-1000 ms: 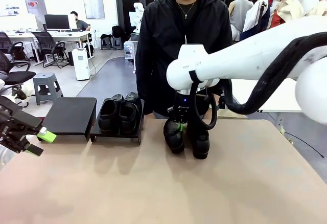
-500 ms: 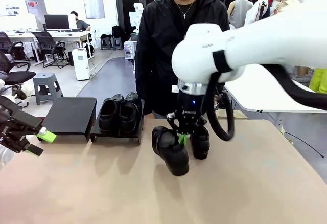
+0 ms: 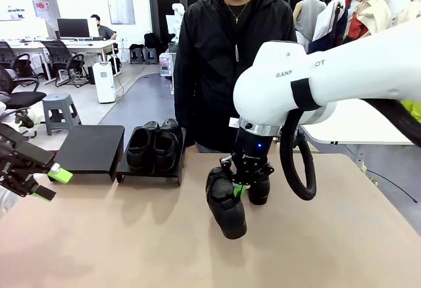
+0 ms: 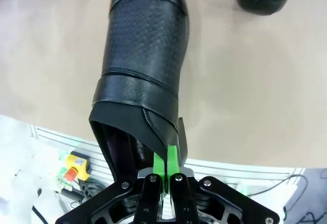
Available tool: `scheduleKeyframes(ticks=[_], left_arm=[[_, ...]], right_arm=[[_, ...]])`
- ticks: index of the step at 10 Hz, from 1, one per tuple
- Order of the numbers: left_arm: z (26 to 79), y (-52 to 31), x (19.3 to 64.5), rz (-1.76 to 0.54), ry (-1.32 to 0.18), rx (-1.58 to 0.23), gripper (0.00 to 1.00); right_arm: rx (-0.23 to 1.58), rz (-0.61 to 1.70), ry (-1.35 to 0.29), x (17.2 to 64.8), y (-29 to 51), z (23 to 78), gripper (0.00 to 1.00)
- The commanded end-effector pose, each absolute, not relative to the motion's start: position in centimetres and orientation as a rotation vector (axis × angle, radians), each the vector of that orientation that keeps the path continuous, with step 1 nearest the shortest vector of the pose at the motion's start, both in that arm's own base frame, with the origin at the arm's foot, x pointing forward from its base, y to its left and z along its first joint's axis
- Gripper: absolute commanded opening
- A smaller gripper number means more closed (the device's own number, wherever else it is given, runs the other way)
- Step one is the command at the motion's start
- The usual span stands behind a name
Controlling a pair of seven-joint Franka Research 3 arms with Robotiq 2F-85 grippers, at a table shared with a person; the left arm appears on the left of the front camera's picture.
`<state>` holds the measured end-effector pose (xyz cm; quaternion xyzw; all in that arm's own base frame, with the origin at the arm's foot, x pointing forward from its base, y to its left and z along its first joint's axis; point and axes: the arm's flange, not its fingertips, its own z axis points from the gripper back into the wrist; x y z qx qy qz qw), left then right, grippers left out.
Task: Organize the shoes by placing them on the stand.
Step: Pick up one Shoe and place it in the middle of the table.
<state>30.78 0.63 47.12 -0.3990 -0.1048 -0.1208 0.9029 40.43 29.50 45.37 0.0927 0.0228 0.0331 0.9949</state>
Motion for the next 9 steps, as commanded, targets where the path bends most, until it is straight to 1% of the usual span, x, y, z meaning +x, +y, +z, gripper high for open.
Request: scheduleKeyframes(ticks=[1,2,4,5,7,8,9], left_arm=[[47.1,0.8,30.7,-0.264,-0.229,-0.849,1.0],[47.1,0.8,30.7,-0.264,-0.229,-0.849,1.0],[47.1,0.8,30.7,-0.264,-0.229,-0.849,1.0],[47.1,0.8,30.7,-0.264,-0.229,-0.849,1.0],[47.1,0.8,30.7,-0.264,-0.229,-0.849,1.0],[47.1,0.8,30.7,-0.264,-0.229,-0.849,1.0],[47.1,0.8,30.7,-0.264,-0.229,-0.849,1.0]], right_arm=[[0.189,0.058,0.03,40.0,29.0,45.5,0.0],[0.205,0.14,0.0,39.0,31.3,44.9,0.0],[0.295,0.11,-0.019,35.6,35.7,42.4,0.0],[0.313,0.103,-0.035,34.8,37.8,41.1,0.0],[0.382,0.165,-0.048,35.0,41.1,39.3,0.0],[0.414,0.168,-0.033,35.8,42.9,38.5,0.0],[0.431,0.12,-0.01,36.5,44.0,37.9,0.0]])
